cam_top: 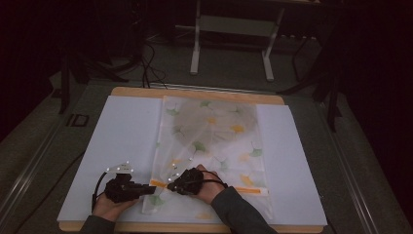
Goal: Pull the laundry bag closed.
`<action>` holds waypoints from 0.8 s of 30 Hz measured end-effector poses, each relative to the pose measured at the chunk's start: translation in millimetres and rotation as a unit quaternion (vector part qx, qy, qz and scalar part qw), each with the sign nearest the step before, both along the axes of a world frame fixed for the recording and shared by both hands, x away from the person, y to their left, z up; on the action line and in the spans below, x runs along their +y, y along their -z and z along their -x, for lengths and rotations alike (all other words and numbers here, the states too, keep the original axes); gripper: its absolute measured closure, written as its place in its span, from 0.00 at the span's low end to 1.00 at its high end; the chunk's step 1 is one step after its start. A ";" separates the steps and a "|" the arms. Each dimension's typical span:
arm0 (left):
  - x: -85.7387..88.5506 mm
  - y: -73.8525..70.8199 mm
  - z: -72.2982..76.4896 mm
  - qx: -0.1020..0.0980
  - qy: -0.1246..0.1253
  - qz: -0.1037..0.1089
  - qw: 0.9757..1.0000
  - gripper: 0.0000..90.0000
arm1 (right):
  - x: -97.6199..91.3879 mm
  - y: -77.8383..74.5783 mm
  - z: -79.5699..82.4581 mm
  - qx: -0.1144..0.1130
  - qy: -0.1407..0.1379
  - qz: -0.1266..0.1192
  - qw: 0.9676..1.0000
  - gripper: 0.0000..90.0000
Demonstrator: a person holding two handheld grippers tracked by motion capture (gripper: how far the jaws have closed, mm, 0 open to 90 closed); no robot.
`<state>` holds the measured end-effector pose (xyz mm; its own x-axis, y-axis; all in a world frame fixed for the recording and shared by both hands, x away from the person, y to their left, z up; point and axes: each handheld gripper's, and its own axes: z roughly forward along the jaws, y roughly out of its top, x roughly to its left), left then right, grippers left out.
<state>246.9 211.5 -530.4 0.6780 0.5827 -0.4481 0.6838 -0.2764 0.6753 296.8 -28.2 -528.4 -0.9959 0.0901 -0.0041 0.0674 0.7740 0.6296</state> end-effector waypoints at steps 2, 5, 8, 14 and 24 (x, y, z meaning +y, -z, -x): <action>-0.2 -0.2 0.0 0.000 0.000 0.000 1.000 0.97 | 0.3 -0.3 -0.1 0.002 0.000 0.003 1.000 0.99; -0.4 -0.3 -0.1 -0.001 0.000 0.000 1.000 0.97 | 1.6 -0.7 0.5 -0.003 -0.002 0.006 1.000 1.00; 0.3 0.0 -0.1 0.000 -0.001 -0.002 1.000 0.97 | 1.7 -1.7 -0.8 0.002 -0.002 0.010 1.000 1.00; 1.8 0.2 -0.1 0.000 -0.002 -0.002 1.000 0.97 | -1.4 -2.7 -1.1 0.007 0.004 0.012 1.000 1.00; 3.2 -0.2 0.2 -0.001 -0.003 -0.001 1.000 0.97 | -7.8 -4.7 -1.6 0.005 0.003 0.023 1.000 1.00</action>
<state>246.7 214.7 -530.3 0.6750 0.5876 -0.4462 0.6844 -0.2727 0.6762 298.4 -35.9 -523.6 -0.9954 0.0963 0.0017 0.0785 0.8013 0.5931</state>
